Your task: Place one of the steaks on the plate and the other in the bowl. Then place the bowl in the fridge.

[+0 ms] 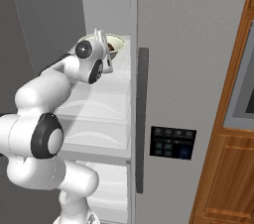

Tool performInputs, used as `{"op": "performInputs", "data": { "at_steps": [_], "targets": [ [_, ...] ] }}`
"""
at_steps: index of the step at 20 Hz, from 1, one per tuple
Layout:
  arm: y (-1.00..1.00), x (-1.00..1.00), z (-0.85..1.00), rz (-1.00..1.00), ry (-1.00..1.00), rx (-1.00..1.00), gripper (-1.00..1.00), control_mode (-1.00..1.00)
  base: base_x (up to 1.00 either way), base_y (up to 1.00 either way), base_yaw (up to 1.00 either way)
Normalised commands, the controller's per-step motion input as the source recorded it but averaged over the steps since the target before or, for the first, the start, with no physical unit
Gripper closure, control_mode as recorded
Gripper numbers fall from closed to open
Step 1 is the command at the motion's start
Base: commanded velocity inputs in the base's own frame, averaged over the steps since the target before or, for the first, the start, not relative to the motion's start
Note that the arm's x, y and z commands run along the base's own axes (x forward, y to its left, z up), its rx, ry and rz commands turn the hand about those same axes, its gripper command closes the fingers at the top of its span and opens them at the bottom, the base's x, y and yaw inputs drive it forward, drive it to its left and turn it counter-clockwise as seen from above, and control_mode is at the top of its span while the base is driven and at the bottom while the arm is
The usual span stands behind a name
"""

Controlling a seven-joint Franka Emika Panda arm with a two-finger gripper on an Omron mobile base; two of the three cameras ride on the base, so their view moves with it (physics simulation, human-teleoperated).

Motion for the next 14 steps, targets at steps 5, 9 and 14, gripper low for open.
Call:
{"op": "performInputs", "data": {
  "at_steps": [5,9,14],
  "targets": [
    [0.0,0.0,0.0,0.0,0.0,0.0,1.0,-1.0,0.0,0.0,0.0],
    [0.0,0.0,0.0,0.0,0.0,0.0,-1.0,-1.0,0.0,0.0,0.0],
    [0.0,0.0,0.02,0.0,0.0,0.0,-1.0,-1.0,0.0,0.0,0.0]
  ]
}}
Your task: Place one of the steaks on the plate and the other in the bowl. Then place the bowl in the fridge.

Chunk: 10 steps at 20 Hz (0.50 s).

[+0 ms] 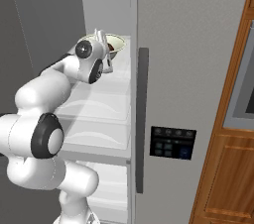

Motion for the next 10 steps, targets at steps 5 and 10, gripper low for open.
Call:
{"op": "performInputs", "data": {
  "at_steps": [5,10],
  "targets": [
    [0.0,0.0,0.11,0.0,0.0,0.0,-1.0,-1.0,0.0,0.0,0.0],
    [0.0,0.0,0.11,0.0,0.0,0.0,-1.0,-1.0,0.0,0.0,0.0]
  ]
}}
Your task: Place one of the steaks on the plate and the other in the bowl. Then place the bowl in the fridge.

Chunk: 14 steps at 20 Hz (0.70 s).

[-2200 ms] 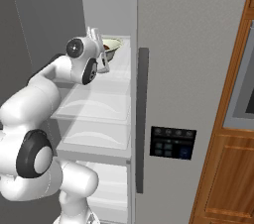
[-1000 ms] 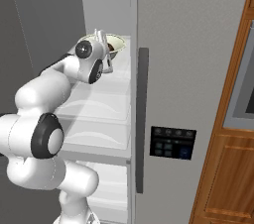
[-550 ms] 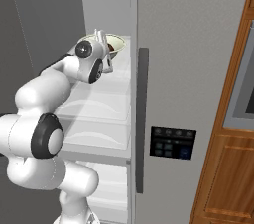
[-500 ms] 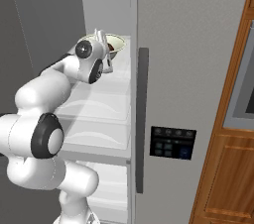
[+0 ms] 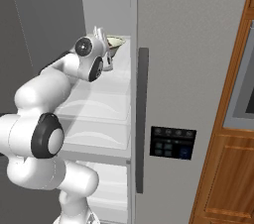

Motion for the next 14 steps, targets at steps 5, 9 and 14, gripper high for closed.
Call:
{"op": "performInputs", "data": {
  "at_steps": [5,9,14],
  "targets": [
    [0.0,0.0,0.14,0.0,-0.01,0.0,-1.0,-1.0,0.0,0.0,0.0],
    [0.0,-0.04,0.26,0.0,-0.05,0.0,-1.0,-1.0,0.0,0.0,0.0],
    [0.0,-0.34,0.24,0.02,-0.08,0.0,-1.0,-1.0,0.0,0.0,0.0]
  ]
}}
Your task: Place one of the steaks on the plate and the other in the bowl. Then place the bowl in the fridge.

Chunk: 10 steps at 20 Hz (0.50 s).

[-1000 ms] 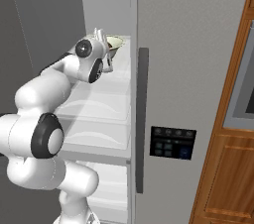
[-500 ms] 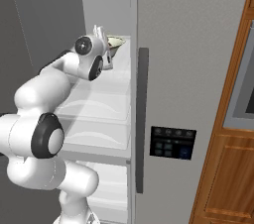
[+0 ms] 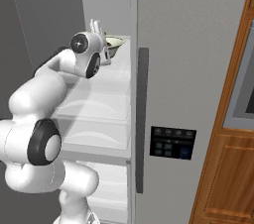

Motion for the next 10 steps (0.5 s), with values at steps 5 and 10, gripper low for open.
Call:
{"op": "performInputs", "data": {
  "at_steps": [5,10],
  "targets": [
    [-0.02,-0.76,0.29,0.06,-0.11,0.01,-1.0,-1.0,0.0,0.0,0.0],
    [-0.19,-0.86,0.73,0.11,-0.08,0.09,-1.0,-1.0,0.0,0.0,0.0]
  ]
}}
